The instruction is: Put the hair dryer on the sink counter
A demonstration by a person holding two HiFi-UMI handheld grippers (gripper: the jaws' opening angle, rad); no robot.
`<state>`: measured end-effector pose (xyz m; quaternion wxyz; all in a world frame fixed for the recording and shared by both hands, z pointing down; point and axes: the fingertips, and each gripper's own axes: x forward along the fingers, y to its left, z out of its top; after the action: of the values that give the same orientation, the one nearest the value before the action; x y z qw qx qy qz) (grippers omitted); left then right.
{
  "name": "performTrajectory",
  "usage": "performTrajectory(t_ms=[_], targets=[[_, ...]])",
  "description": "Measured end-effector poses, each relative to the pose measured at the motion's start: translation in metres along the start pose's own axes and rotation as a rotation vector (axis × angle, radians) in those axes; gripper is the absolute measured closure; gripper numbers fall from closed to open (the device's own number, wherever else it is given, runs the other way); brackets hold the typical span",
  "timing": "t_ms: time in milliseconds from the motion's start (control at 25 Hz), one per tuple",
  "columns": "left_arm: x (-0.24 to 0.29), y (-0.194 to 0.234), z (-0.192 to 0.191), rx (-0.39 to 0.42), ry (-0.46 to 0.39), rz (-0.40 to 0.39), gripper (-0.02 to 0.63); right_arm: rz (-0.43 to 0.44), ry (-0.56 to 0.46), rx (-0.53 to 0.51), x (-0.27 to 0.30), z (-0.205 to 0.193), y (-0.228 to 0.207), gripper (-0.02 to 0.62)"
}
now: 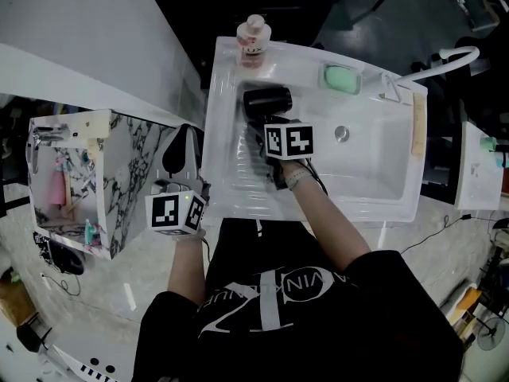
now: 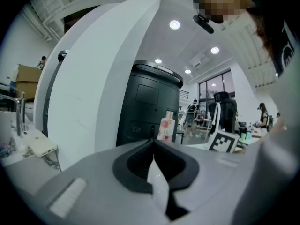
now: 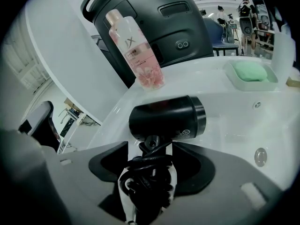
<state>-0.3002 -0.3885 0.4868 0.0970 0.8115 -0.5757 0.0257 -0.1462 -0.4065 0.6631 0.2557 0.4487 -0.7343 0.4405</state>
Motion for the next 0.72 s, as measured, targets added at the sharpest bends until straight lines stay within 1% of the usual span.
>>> performTrajectory(t_ms=[80,120,160,280,320,360,400,480,520,560,640,720], targets=[[-0.011,-0.024,0.064,-0.018,-0.012,-0.017,0.606,-0.004,-0.023,-0.003,-0.068,0.031,0.019,0.293],[-0.013,-0.031,0.08,-0.024,-0.015,-0.024,0.606,0.0,-0.035,-0.001,-0.087,0.04,0.024,0.293],[-0.013,-0.033,0.079,-0.027,-0.016,-0.028,0.606,0.008,-0.045,0.002,-0.091,0.04,0.024,0.296],[-0.004,-0.027,0.046,-0.023,-0.013,-0.032,0.606,0.032,-0.083,0.004,-0.074,0.029,0.013,0.322],[-0.003,-0.027,0.043,-0.023,-0.014,-0.034,0.606,0.033,-0.101,0.0,-0.076,0.029,0.011,0.341],[0.0,-0.026,0.036,-0.022,-0.015,-0.035,0.606,0.034,-0.118,-0.004,-0.075,0.028,0.007,0.38],[0.004,-0.022,0.018,-0.019,-0.014,-0.036,0.606,0.037,-0.134,-0.007,-0.063,0.021,-0.001,0.41],[0.018,-0.008,-0.033,-0.009,-0.009,-0.035,0.606,0.045,-0.161,-0.007,-0.022,0.001,-0.023,0.453],[0.024,-0.003,-0.051,-0.004,-0.008,-0.036,0.606,0.046,-0.178,-0.007,-0.01,-0.004,-0.031,0.468],[0.027,-0.002,-0.057,-0.001,-0.008,-0.037,0.606,0.043,-0.199,-0.009,-0.008,-0.004,-0.037,0.49],[0.03,-0.003,-0.057,0.001,-0.01,-0.041,0.606,0.036,-0.247,-0.01,-0.018,0.003,-0.044,0.531],[0.035,0.0,-0.07,0.006,-0.01,-0.041,0.606,0.041,-0.296,-0.009,-0.015,0.004,-0.053,0.588]])
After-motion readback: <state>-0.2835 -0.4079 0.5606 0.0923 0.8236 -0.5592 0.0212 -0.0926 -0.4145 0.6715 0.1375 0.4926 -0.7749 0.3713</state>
